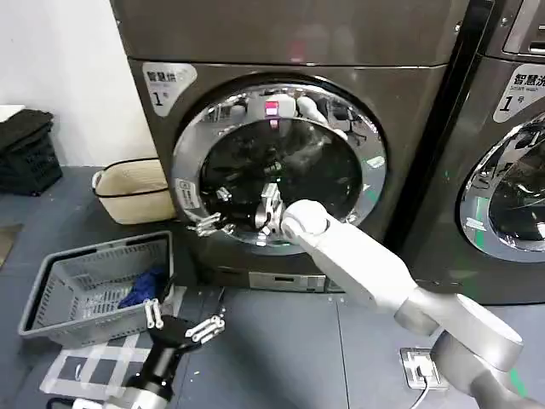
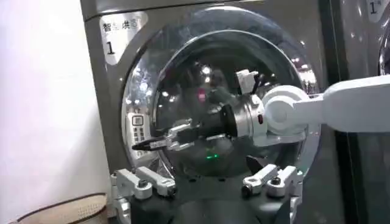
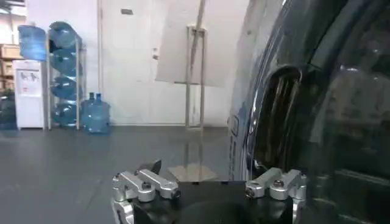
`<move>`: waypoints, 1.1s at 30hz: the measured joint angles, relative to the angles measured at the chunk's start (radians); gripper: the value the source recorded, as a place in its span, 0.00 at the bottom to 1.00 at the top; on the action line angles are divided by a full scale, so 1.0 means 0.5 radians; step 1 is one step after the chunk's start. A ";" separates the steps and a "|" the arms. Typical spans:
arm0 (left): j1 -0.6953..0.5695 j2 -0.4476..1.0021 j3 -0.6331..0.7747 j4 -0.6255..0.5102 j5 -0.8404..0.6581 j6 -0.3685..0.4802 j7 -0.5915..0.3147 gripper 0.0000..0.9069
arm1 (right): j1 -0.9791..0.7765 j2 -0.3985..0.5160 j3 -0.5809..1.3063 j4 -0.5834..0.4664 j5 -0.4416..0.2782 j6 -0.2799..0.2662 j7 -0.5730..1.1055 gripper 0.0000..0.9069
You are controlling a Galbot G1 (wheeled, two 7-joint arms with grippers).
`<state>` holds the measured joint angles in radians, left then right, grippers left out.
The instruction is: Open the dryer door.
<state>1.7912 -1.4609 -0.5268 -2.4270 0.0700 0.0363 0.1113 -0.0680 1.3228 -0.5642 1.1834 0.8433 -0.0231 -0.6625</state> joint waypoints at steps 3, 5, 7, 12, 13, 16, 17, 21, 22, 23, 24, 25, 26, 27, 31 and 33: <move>-0.005 0.002 -0.010 0.004 -0.003 0.000 0.000 1.00 | -0.021 -0.033 -0.002 0.068 0.038 -0.008 -0.001 1.00; -0.009 0.003 -0.018 0.014 -0.011 0.000 0.001 1.00 | -0.036 -0.063 -0.007 0.128 0.057 -0.012 -0.003 1.00; -0.014 0.007 -0.029 0.023 -0.024 0.001 0.002 1.00 | -0.048 -0.098 -0.014 0.191 0.077 -0.016 -0.010 1.00; -0.042 0.031 -0.075 0.053 -0.114 0.023 0.050 1.00 | -0.069 -0.200 -0.019 0.366 0.130 -0.040 -0.042 1.00; -0.052 0.042 -0.095 0.070 -0.159 0.029 0.071 1.00 | -0.071 -0.219 -0.020 0.397 0.139 -0.043 -0.044 1.00; -0.091 0.079 -0.162 0.107 -0.267 0.046 0.137 1.00 | -0.081 -0.283 -0.028 0.497 0.161 -0.045 -0.056 1.00; -0.104 0.095 -0.193 0.118 -0.308 0.050 0.168 1.00 | -0.084 -0.302 -0.029 0.529 0.166 -0.045 -0.061 1.00; -0.152 0.174 -0.340 0.164 -0.495 0.017 0.330 1.00 | -0.094 -0.365 -0.029 0.638 0.180 -0.046 -0.084 1.00; -0.158 0.192 -0.380 0.172 -0.532 0.006 0.362 1.00 | -0.097 -0.381 -0.029 0.663 0.183 -0.046 -0.088 1.00; -0.165 0.213 -0.426 0.183 -0.578 -0.021 0.407 1.00 | -0.099 -0.394 -0.029 0.684 0.187 -0.047 -0.091 1.00; -0.169 0.235 -0.472 0.196 -0.632 -0.050 0.458 1.00 | -0.103 -0.409 -0.029 0.709 0.193 -0.047 -0.094 1.00; -0.174 0.256 -0.522 0.209 -0.683 -0.070 0.503 1.00 | -0.106 -0.420 -0.029 0.729 0.196 -0.047 -0.097 1.00; -0.175 0.277 -0.570 0.225 -0.735 -0.094 0.561 1.00 | -0.108 -0.432 -0.029 0.748 0.199 -0.047 -0.100 1.00; -0.178 0.301 -0.628 0.246 -0.771 -0.128 0.632 1.00 | -0.112 -0.446 -0.029 0.769 0.203 -0.047 -0.104 1.00; -0.185 0.375 -0.838 0.323 -0.800 -0.216 0.826 1.00 | -0.127 -0.494 -0.027 0.838 0.223 -0.047 -0.114 1.00; -0.186 0.412 -0.941 0.369 -0.806 -0.245 0.907 1.00 | -0.136 -0.518 -0.023 0.872 0.235 -0.047 -0.115 1.00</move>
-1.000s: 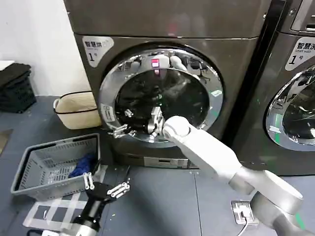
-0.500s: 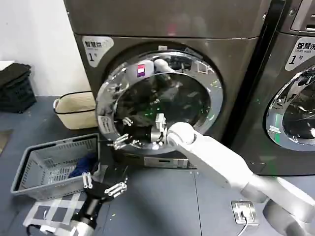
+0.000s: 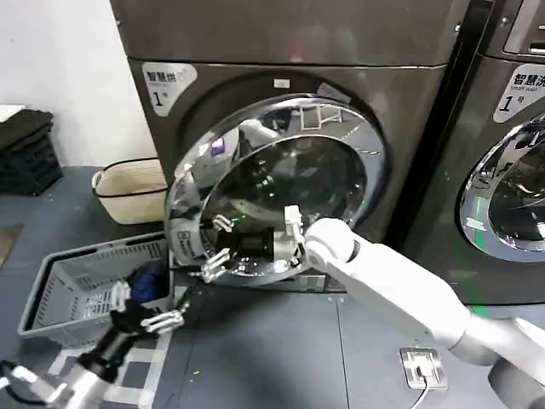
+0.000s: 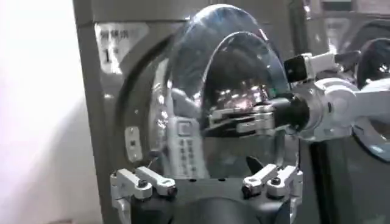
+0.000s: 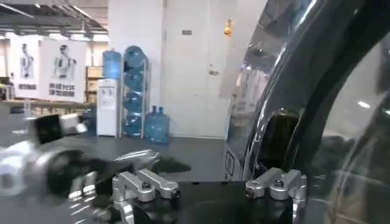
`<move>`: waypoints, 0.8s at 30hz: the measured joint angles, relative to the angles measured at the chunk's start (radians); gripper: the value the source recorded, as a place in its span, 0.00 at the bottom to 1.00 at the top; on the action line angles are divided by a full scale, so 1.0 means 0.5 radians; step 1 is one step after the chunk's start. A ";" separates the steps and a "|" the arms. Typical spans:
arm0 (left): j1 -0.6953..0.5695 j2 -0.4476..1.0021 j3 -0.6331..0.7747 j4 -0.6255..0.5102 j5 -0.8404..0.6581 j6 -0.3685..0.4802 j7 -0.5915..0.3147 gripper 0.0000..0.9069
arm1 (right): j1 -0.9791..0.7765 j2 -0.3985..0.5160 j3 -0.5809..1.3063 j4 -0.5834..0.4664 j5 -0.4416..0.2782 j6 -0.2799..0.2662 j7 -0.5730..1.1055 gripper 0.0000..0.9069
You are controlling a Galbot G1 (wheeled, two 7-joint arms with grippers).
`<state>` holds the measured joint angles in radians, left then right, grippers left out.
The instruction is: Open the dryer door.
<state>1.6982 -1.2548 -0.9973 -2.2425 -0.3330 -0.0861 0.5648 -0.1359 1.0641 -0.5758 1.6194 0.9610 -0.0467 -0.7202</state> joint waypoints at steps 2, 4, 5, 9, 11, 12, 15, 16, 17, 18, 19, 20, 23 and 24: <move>-0.008 0.032 -0.092 0.045 -0.009 -0.009 0.046 1.00 | -0.010 -0.023 0.005 0.034 0.010 0.000 -0.002 1.00; -0.022 0.065 -0.186 0.099 -0.042 -0.053 0.119 1.00 | -0.023 -0.052 0.011 0.074 0.018 0.000 -0.006 1.00; -0.025 0.083 -0.229 0.125 -0.048 -0.077 0.156 1.00 | -0.027 -0.067 0.015 0.092 0.021 0.000 -0.008 1.00; -0.041 0.164 -0.397 0.239 -0.101 -0.161 0.261 1.00 | -0.057 -0.117 0.037 0.163 0.035 -0.004 -0.022 1.00; -0.064 0.211 -0.454 0.305 -0.150 -0.176 0.270 1.00 | -0.072 -0.145 0.049 0.202 0.042 -0.013 -0.036 1.00; -0.076 0.232 -0.469 0.334 -0.167 -0.179 0.271 1.00 | -0.081 -0.163 0.052 0.225 0.046 -0.017 -0.044 1.00; -0.133 0.315 -0.477 0.421 -0.229 -0.187 0.259 1.00 | -0.106 -0.222 0.059 0.300 0.050 -0.026 -0.067 1.00; -0.153 0.348 -0.474 0.449 -0.248 -0.189 0.248 1.00 | -0.114 -0.240 0.065 0.322 0.051 -0.029 -0.073 1.00; -0.178 0.384 -0.462 0.482 -0.275 -0.190 0.236 1.00 | -0.123 -0.260 0.070 0.345 0.051 -0.031 -0.082 1.00; -0.199 0.417 -0.446 0.505 -0.285 -0.192 0.227 1.00 | -0.133 -0.279 0.078 0.368 0.051 -0.034 -0.091 1.00; -0.220 0.452 -0.425 0.525 -0.282 -0.199 0.221 1.00 | -0.144 -0.301 0.086 0.394 0.051 -0.036 -0.101 1.00; -0.246 0.495 -0.395 0.554 -0.272 -0.209 0.218 1.00 | -0.155 -0.321 0.095 0.418 0.051 -0.037 -0.109 1.00; -0.317 0.622 -0.301 0.631 -0.271 -0.223 0.210 1.00 | -0.199 -0.386 0.123 0.489 0.045 -0.038 -0.127 1.00; -0.339 0.661 -0.266 0.651 -0.274 -0.224 0.208 1.00 | -0.214 -0.407 0.133 0.510 0.043 -0.038 -0.131 1.00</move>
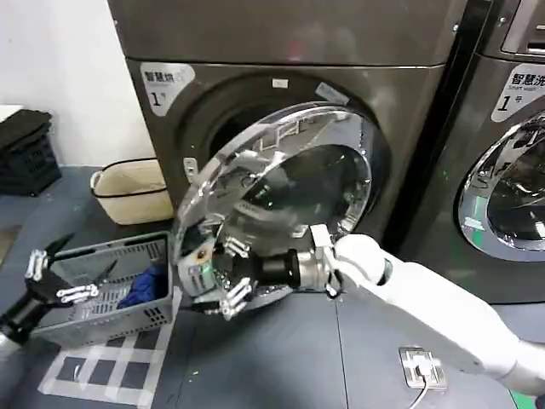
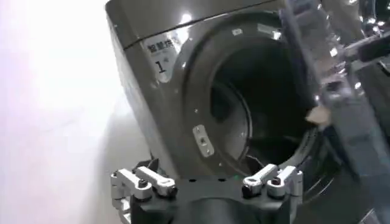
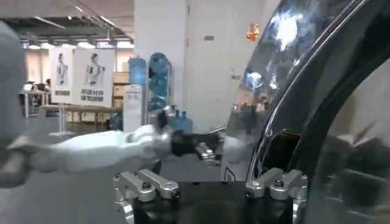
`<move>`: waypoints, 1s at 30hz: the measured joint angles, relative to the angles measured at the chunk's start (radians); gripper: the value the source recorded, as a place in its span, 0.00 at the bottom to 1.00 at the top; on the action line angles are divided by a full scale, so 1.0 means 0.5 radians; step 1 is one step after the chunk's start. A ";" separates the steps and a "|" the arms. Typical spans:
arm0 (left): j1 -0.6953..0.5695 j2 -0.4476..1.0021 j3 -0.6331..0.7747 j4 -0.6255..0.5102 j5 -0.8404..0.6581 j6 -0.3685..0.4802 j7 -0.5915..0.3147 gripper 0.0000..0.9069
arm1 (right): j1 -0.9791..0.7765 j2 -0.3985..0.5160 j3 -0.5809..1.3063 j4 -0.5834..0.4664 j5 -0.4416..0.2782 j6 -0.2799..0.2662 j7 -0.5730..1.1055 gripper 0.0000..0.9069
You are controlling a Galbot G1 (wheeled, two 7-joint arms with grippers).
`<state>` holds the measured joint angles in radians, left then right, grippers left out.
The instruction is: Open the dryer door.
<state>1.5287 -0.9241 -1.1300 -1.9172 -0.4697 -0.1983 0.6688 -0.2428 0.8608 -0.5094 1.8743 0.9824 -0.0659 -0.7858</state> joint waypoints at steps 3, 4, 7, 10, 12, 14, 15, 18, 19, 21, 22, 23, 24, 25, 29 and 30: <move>-0.077 0.125 0.133 0.034 -0.005 0.000 -0.004 1.00 | -0.053 -0.065 0.038 0.059 -0.011 0.001 -0.019 1.00; -0.106 0.162 0.178 0.038 -0.006 0.000 -0.004 1.00 | -0.075 -0.085 0.056 0.079 -0.019 0.001 -0.025 1.00; -0.204 0.273 0.346 0.058 -0.008 0.004 -0.002 1.00 | -0.145 -0.156 0.111 0.134 -0.045 0.009 -0.040 1.00; -0.303 0.368 0.508 0.084 -0.006 0.018 -0.001 1.00 | -0.227 -0.229 0.172 0.171 -0.072 0.016 -0.047 1.00; -0.379 0.424 0.606 0.095 -0.001 0.020 -0.001 1.00 | -0.290 -0.277 0.226 0.199 -0.092 0.022 -0.050 1.00; -0.454 0.472 0.702 0.096 -0.013 0.020 -0.001 1.00 | -0.368 -0.322 0.299 0.223 -0.105 0.028 -0.053 1.00; -0.486 0.490 0.742 0.096 -0.022 0.020 0.000 1.00 | -0.412 -0.345 0.343 0.238 -0.109 0.031 -0.052 1.00; -0.579 0.530 0.872 0.102 -0.026 0.021 0.000 1.00 | -0.588 -0.419 0.512 0.284 -0.114 0.043 -0.053 1.00; -0.617 0.539 0.923 0.108 -0.024 0.021 0.001 1.00 | -0.655 -0.442 0.579 0.297 -0.114 0.047 -0.053 1.00; -0.677 0.548 1.015 0.117 -0.020 0.021 0.001 1.00 | -0.798 -0.488 0.731 0.319 -0.116 0.055 -0.056 1.00; -0.710 0.548 1.072 0.125 -0.019 0.021 0.001 1.00 | -0.886 -0.514 0.826 0.328 -0.121 0.066 -0.062 1.00; -0.744 0.547 1.122 0.131 -0.020 0.021 0.001 1.00 | -0.972 -0.537 0.918 0.340 -0.125 0.076 -0.066 1.00; -0.777 0.544 1.169 0.136 -0.019 0.021 0.001 1.00 | -1.057 -0.558 1.010 0.348 -0.129 0.081 -0.069 1.00; -0.813 0.540 1.219 0.146 -0.021 0.021 0.001 1.00 | -1.147 -0.577 1.108 0.359 -0.137 0.089 -0.071 1.00; -0.949 0.519 1.411 0.170 -0.036 0.019 0.002 1.00 | -1.523 -0.616 1.508 0.386 -0.154 0.129 -0.040 1.00; -0.979 0.512 1.450 0.174 -0.039 0.020 0.003 1.00 | -1.603 -0.617 1.598 0.389 -0.157 0.137 -0.025 1.00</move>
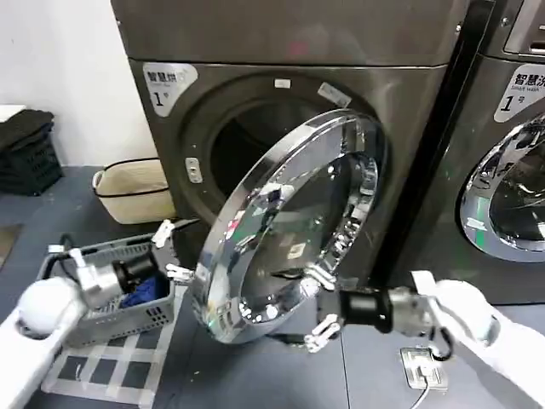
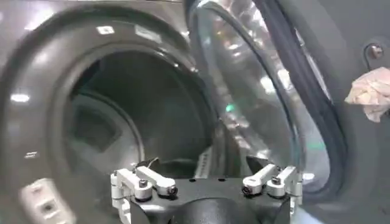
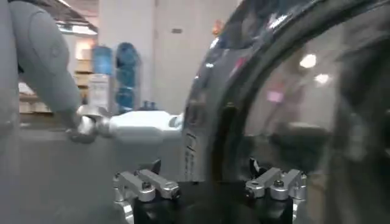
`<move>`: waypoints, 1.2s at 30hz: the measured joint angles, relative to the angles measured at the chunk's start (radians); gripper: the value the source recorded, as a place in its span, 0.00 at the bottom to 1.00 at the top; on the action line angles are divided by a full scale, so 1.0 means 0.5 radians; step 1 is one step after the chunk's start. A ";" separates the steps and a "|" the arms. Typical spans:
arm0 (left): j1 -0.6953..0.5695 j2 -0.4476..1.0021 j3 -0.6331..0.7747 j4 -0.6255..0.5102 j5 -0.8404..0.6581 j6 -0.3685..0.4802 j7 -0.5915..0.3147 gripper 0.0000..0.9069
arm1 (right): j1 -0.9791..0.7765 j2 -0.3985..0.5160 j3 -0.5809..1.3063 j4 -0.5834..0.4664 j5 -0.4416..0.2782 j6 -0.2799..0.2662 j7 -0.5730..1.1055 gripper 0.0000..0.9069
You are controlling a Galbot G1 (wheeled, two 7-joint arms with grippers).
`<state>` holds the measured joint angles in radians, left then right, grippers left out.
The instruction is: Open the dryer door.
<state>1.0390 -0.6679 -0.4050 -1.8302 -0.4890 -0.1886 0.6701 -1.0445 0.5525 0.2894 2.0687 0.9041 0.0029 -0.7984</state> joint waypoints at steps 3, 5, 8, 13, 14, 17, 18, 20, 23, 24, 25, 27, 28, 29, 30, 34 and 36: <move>-0.094 -0.025 0.121 0.011 0.000 0.002 0.001 1.00 | -0.245 0.012 0.293 0.004 -0.020 0.026 0.057 1.00; -0.155 -0.040 0.197 0.024 -0.001 0.003 0.000 1.00 | -0.402 0.030 0.478 0.005 -0.061 0.053 0.083 1.00; -0.249 -0.065 0.302 0.051 0.000 0.002 -0.001 1.00 | -0.689 0.080 0.786 0.010 -0.126 0.105 0.129 1.00; -0.390 -0.113 0.439 0.092 -0.013 -0.002 -0.015 1.00 | -1.146 0.263 1.277 0.044 -0.207 0.190 0.228 1.00; -0.414 -0.120 0.457 0.092 -0.021 -0.003 -0.018 1.00 | -1.224 0.315 1.362 0.052 -0.222 0.208 0.262 1.00; -0.478 -0.142 0.510 0.103 -0.029 -0.010 -0.020 1.00 | -1.425 0.491 1.590 0.068 -0.265 0.273 0.356 1.00; -0.496 -0.150 0.530 0.107 -0.030 -0.011 -0.020 1.00 | -1.478 0.546 1.653 0.070 -0.295 0.296 0.380 1.00; -0.537 -0.166 0.570 0.115 -0.031 -0.017 -0.020 1.00 | -1.579 0.661 1.779 0.075 -0.345 0.330 0.429 1.00; -0.595 -0.182 0.631 0.128 -0.033 -0.026 -0.020 1.00 | -1.707 0.828 1.950 0.082 -0.433 0.352 0.522 1.00; -0.614 -0.189 0.654 0.134 -0.033 -0.029 -0.020 1.00 | -1.741 0.885 2.003 0.080 -0.463 0.354 0.556 1.00; -0.637 -0.200 0.678 0.141 -0.033 -0.032 -0.020 1.00 | -1.772 0.949 2.064 0.071 -0.490 0.360 0.589 1.00; -0.675 -0.216 0.724 0.152 -0.032 -0.040 -0.024 1.00 | -1.803 1.060 2.154 0.059 -0.536 0.394 0.646 1.00; -0.695 -0.224 0.750 0.157 -0.031 -0.042 -0.025 1.00 | -1.810 1.118 2.202 0.048 -0.564 0.415 0.678 1.00; -0.718 -0.235 0.780 0.164 -0.031 -0.043 -0.028 1.00 | -1.816 1.182 2.251 0.033 -0.588 0.422 0.714 1.00; -0.735 -0.243 0.803 0.165 -0.032 -0.047 -0.032 1.00 | -1.821 1.234 2.290 0.024 -0.607 0.423 0.741 1.00; -0.822 -0.287 0.919 0.195 -0.032 -0.054 -0.056 1.00 | -1.822 1.427 2.432 -0.015 -0.671 0.434 0.845 1.00; -0.863 -0.311 0.974 0.207 -0.030 -0.055 -0.064 1.00 | -1.823 1.507 2.503 -0.047 -0.711 0.475 0.859 1.00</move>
<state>0.6075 -0.8235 0.0818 -1.7270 -0.5042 -0.2161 0.6382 -1.9561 1.3063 1.5410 2.0453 0.5485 0.2404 -0.3686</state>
